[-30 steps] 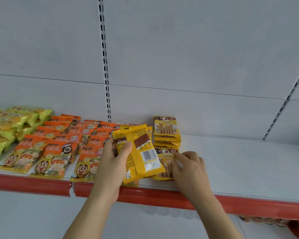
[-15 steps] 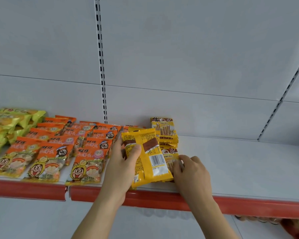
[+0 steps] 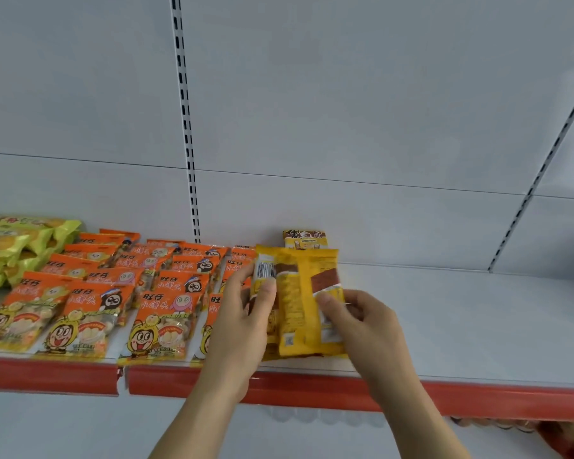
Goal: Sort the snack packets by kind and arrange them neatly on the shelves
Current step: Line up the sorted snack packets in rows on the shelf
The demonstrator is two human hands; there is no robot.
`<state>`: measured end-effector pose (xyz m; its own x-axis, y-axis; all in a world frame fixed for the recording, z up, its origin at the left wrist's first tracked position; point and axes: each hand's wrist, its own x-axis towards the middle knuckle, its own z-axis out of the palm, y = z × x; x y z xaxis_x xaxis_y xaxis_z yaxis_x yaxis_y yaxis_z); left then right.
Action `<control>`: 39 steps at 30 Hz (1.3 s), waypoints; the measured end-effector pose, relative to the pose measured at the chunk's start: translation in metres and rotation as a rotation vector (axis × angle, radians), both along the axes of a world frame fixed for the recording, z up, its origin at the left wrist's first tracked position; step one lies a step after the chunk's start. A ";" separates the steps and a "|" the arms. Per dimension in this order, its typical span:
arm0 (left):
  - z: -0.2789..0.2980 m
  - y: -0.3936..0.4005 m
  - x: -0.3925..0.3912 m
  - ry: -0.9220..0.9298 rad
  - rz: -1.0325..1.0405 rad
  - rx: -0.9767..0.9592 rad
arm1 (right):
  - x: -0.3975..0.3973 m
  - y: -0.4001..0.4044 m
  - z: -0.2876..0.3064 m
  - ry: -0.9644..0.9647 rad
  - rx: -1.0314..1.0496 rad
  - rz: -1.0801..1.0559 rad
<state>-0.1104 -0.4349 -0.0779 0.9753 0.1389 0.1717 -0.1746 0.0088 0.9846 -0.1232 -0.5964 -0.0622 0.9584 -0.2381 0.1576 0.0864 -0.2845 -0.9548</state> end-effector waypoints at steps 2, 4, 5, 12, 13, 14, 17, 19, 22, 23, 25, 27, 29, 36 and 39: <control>0.000 0.003 0.000 0.013 0.016 0.001 | 0.002 -0.011 0.004 -0.028 0.139 -0.124; -0.002 0.004 0.002 0.003 0.064 0.029 | 0.001 -0.017 0.013 -0.140 0.134 -0.247; -0.003 0.003 0.003 0.003 0.087 0.048 | 0.001 -0.016 0.016 -0.197 0.090 -0.281; -0.002 -0.012 0.006 -0.044 0.119 0.011 | -0.003 0.026 -0.011 -0.355 -0.322 0.051; -0.002 -0.012 0.006 -0.035 0.131 -0.005 | -0.002 0.025 -0.014 -0.331 -0.320 0.104; -0.004 -0.011 0.007 -0.034 0.138 -0.027 | -0.001 0.021 -0.015 -0.322 -0.321 0.133; -0.004 -0.012 0.005 -0.040 0.149 -0.063 | 0.004 0.010 -0.013 -0.331 -0.382 0.131; -0.004 -0.013 0.005 -0.032 0.150 -0.056 | 0.006 0.008 -0.012 -0.321 -0.399 0.150; -0.005 -0.010 0.006 -0.026 0.128 -0.019 | 0.009 0.001 -0.009 -0.275 -0.303 0.087; -0.006 -0.008 0.007 -0.034 0.129 0.006 | 0.014 -0.006 -0.009 -0.267 -0.254 0.018; -0.007 -0.002 0.008 -0.055 0.167 0.007 | 0.021 -0.021 -0.008 -0.216 -0.145 -0.135; -0.008 0.006 0.011 -0.061 0.232 -0.035 | 0.025 -0.032 -0.006 -0.139 -0.033 -0.191; -0.010 0.014 0.016 -0.054 0.297 -0.076 | 0.025 -0.032 -0.006 -0.075 -0.053 -0.150; -0.012 0.011 0.014 -0.036 0.297 -0.118 | 0.022 -0.009 -0.018 0.051 -0.553 -0.042; -0.008 0.010 0.012 -0.020 0.263 -0.146 | 0.023 -0.008 -0.024 0.083 -0.726 -0.066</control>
<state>-0.0987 -0.4246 -0.0861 0.8990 0.4114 0.1502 -0.2092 0.1021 0.9725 -0.1002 -0.6044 -0.0860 0.9614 -0.1588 0.2246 -0.0174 -0.8500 -0.5265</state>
